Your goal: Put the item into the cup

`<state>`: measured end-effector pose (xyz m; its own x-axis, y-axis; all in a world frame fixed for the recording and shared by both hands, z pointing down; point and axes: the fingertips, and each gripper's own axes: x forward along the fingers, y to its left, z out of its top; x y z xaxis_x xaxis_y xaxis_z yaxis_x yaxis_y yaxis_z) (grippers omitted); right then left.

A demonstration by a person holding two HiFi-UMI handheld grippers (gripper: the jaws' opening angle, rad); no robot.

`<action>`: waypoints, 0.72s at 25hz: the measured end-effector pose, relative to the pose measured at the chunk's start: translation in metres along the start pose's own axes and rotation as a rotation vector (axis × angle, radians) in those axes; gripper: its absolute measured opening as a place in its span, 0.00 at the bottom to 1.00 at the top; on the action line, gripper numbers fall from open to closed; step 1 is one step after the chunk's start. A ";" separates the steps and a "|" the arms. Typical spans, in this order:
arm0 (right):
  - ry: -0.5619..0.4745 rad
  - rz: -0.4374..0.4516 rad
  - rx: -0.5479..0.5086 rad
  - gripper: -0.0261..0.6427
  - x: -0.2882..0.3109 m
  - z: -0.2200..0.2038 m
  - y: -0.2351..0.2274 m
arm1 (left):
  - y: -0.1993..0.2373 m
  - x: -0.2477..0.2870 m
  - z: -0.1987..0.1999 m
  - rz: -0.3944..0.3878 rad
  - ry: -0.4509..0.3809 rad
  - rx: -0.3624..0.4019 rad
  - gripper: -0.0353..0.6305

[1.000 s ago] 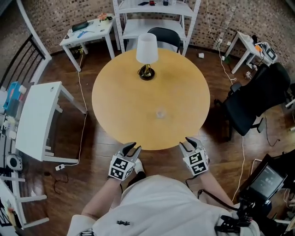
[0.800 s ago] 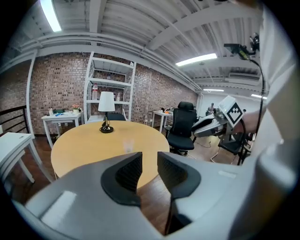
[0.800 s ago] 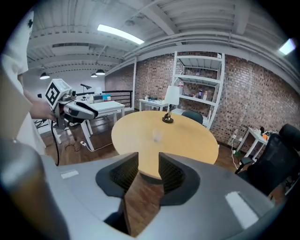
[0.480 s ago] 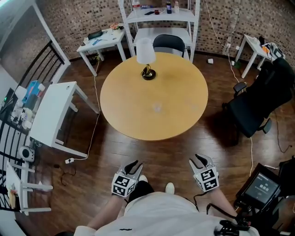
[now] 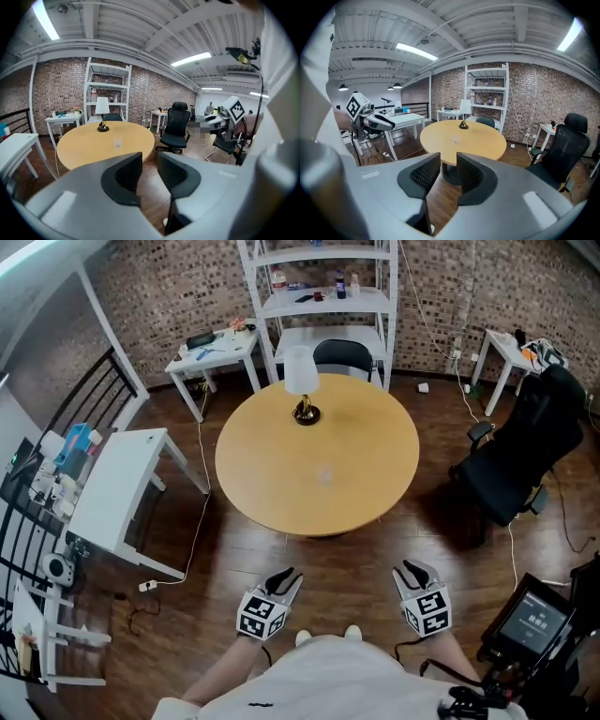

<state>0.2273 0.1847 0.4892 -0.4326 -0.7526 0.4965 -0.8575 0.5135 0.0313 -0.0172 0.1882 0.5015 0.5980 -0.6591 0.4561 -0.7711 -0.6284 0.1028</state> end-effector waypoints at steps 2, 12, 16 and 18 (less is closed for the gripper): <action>0.000 0.004 -0.009 0.20 0.001 0.003 0.002 | 0.000 -0.001 -0.007 0.002 0.008 -0.027 0.18; 0.020 0.006 -0.042 0.19 -0.007 0.003 0.056 | -0.002 -0.047 -0.040 -0.013 0.007 -0.033 0.18; 0.031 0.007 -0.052 0.19 -0.003 0.006 0.061 | 0.006 -0.054 -0.041 -0.002 -0.001 -0.042 0.18; 0.033 0.007 -0.054 0.18 -0.002 0.006 0.062 | 0.007 -0.056 -0.044 0.002 0.002 -0.046 0.18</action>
<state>0.1738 0.2157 0.4846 -0.4284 -0.7351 0.5255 -0.8378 0.5410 0.0737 -0.0655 0.2386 0.5154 0.5958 -0.6599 0.4578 -0.7817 -0.6072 0.1422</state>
